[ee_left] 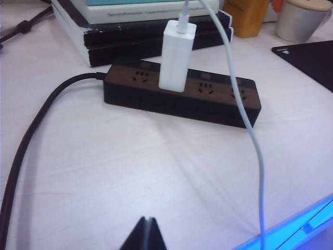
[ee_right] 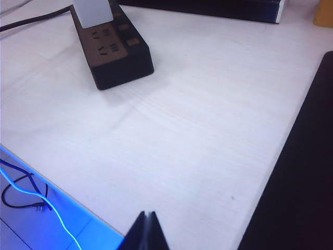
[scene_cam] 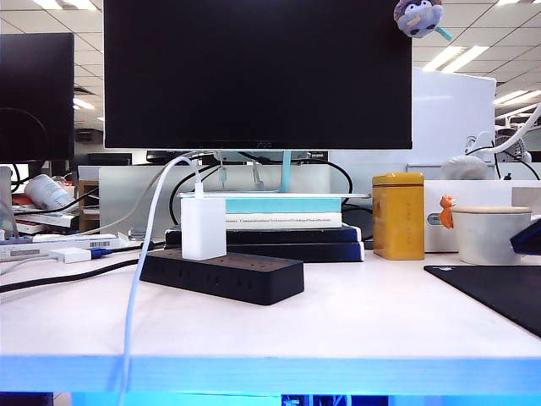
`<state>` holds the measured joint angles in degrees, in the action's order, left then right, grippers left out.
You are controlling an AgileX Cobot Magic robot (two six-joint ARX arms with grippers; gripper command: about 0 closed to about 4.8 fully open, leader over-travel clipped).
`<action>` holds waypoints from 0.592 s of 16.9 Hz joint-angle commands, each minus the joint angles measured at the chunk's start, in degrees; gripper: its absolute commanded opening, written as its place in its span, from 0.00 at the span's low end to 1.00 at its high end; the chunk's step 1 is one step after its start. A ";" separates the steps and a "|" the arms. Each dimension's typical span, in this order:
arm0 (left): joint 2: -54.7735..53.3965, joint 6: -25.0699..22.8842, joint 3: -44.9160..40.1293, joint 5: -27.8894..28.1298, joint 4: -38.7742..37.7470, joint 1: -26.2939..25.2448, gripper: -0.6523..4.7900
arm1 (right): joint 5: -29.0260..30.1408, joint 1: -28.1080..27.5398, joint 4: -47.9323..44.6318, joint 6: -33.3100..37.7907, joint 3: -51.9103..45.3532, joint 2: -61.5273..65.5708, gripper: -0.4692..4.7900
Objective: Plug the white charger into the left socket.
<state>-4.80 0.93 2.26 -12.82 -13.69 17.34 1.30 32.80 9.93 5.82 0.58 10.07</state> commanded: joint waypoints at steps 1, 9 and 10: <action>-0.04 -0.11 -0.24 0.04 0.09 -0.09 0.11 | 0.31 -0.04 -1.18 0.17 -0.52 0.02 0.09; 0.13 -0.11 -0.26 0.11 0.11 -0.09 0.11 | -0.09 -0.26 -0.74 0.17 -0.50 0.00 0.09; 0.13 -0.11 -0.31 0.13 0.28 -0.09 0.11 | -0.09 -0.24 -0.74 0.17 -0.50 0.00 0.09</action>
<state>-4.69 0.93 2.26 -12.82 -13.69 17.34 1.17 32.56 9.96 5.82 0.58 10.07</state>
